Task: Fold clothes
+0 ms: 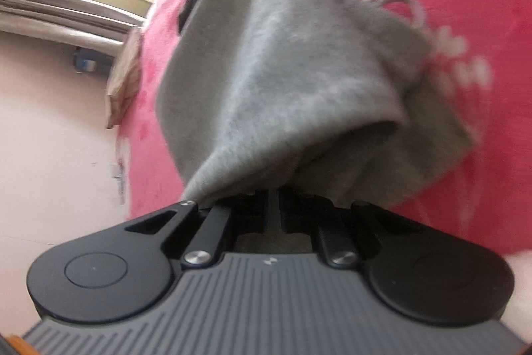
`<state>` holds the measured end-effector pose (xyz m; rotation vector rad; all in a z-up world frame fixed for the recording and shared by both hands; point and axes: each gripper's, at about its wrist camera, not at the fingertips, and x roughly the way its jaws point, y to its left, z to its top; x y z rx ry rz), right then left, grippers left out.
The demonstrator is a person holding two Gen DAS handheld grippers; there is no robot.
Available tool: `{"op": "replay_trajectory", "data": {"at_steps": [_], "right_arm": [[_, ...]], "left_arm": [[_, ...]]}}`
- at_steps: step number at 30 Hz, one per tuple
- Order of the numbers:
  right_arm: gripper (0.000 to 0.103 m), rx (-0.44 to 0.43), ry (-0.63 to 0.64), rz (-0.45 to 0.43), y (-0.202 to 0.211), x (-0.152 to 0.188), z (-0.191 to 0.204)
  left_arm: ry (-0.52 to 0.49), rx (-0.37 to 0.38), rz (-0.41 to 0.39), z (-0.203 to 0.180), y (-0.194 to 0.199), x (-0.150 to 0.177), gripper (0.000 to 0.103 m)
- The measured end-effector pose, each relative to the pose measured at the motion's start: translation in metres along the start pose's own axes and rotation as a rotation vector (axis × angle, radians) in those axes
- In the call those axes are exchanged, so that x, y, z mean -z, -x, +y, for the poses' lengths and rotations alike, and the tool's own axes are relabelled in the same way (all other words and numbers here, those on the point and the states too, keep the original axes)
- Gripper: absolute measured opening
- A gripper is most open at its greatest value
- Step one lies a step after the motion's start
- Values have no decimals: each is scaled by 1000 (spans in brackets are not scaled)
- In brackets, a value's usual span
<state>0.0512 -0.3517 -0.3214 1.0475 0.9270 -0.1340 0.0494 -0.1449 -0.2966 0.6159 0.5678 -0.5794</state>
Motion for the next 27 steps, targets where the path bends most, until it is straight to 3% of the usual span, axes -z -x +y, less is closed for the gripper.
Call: {"op": "replay_trajectory", "data": {"at_steps": [5,9,11,16,18,19,20,24,27], "right_arm": [[7,98,-132,-115,64,-2,-36],[13,95,-122,-198,111,-17,-53],[50,83,-74,-179,102,-29,-41],[64,9,46,-42,66,-40,-21],[60,15,82,19,44,-41,-14],[33,7,97,23,41,-42,-12],[12,-2,113,25,38,-44,-11],[10,-5,277,-30,56,-43,12],[10,30,316,-40,56,-45,15]], "left_arm": [[-25,-1,-6,-5,0,2,29],[-44,-8,-8,-8,0,4,29],[-56,-15,-10,-10,1,4,28],[-79,-22,-15,-12,1,4,24],[-88,-23,-20,-13,2,4,22],[-95,-23,-24,-13,2,4,21],[-101,-23,-28,-13,3,4,21],[-167,-30,-53,-23,6,5,21],[-219,-21,-57,-29,5,6,23]]}}
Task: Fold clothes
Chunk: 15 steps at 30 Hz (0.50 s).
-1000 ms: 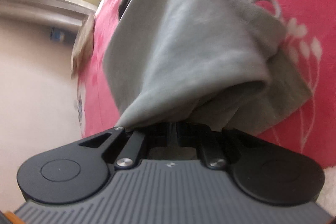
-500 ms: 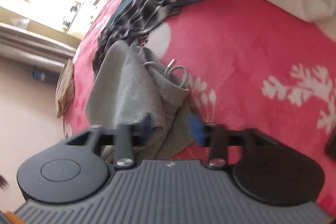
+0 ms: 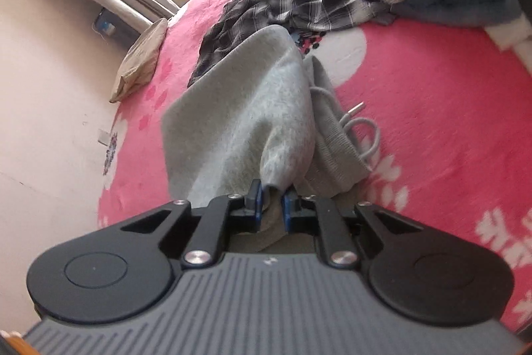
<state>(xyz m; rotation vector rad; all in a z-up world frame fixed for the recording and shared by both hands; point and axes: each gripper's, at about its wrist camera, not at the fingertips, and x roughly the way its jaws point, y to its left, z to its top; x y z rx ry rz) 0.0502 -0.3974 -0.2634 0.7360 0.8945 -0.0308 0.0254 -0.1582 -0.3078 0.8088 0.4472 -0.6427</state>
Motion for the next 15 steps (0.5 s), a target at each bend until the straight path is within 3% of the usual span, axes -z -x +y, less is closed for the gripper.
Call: {"op": "replay_trajectory", "data": {"at_steps": [5,9,11,15], "right_arm": [[10,20,-79,32,-20,3,-26],[11,-42,-168,20,-24,8,-45],[11,-53,-169,18,-24,11,-46],[18,-89,-175,13,-19,10,-47]], "left_arm": [[-90,80,12,7,7,2,45],[-201,121,33,31,28,13,57],[-261,128,61,44,37,17,63],[-349,52,152,69,43,26,63]]}}
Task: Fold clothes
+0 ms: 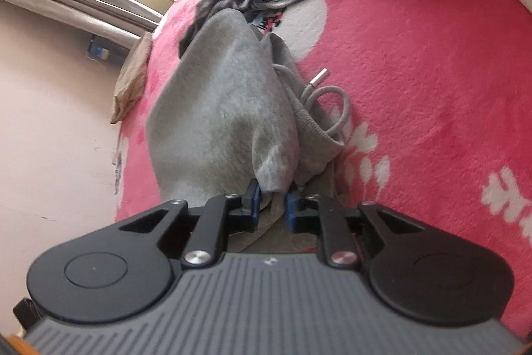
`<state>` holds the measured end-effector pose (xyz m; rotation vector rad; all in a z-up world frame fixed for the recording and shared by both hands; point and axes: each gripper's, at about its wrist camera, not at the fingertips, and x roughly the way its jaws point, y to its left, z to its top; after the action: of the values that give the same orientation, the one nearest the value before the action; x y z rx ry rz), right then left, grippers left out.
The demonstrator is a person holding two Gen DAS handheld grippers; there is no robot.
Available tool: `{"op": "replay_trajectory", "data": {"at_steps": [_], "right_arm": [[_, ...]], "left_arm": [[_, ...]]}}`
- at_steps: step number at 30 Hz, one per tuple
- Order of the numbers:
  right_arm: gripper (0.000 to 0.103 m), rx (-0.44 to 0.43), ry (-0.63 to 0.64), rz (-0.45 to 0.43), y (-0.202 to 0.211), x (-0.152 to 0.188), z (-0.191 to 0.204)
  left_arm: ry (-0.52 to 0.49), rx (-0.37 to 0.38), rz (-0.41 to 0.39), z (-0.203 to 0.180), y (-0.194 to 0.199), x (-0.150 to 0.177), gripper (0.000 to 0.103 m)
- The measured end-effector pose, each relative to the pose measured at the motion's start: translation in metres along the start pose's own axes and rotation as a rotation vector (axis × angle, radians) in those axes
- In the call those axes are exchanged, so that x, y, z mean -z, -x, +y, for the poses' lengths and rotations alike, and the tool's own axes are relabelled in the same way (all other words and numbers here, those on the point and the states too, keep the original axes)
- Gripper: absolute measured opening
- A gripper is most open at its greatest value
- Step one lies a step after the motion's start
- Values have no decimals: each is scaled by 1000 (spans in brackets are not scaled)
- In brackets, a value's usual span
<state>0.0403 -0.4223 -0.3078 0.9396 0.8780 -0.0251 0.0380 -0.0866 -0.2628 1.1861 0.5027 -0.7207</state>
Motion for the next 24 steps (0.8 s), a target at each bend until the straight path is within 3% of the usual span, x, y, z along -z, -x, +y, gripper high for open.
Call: {"op": "replay_trajectory", "data": {"at_steps": [3,5,8,11,14,20,24], "right_arm": [[29,-30,-4,-13,8,0,-1],[41,-50,-16,-33,15,-1,-3],[48,-82,-48,-81,29,-3,-11],[49,-106,-142,-125,40,-9,-31],[49,-91,-210,-134,39,-17,-52],[49,-82,-96,-46,12,-35,-58],[48,-94,-9,-11,0,-44,-54]], "left_arm": [[183,-13,37,29,-1,-12,63],[308,-21,61,48,-2,-20,63],[478,-10,4,66,-5,-50,64],[535,65,-82,70,-11,-87,65],[489,182,-149,62,-25,-125,66],[221,362,-158,21,-50,-165,66],[85,393,-155,-11,-55,-167,66]]}}
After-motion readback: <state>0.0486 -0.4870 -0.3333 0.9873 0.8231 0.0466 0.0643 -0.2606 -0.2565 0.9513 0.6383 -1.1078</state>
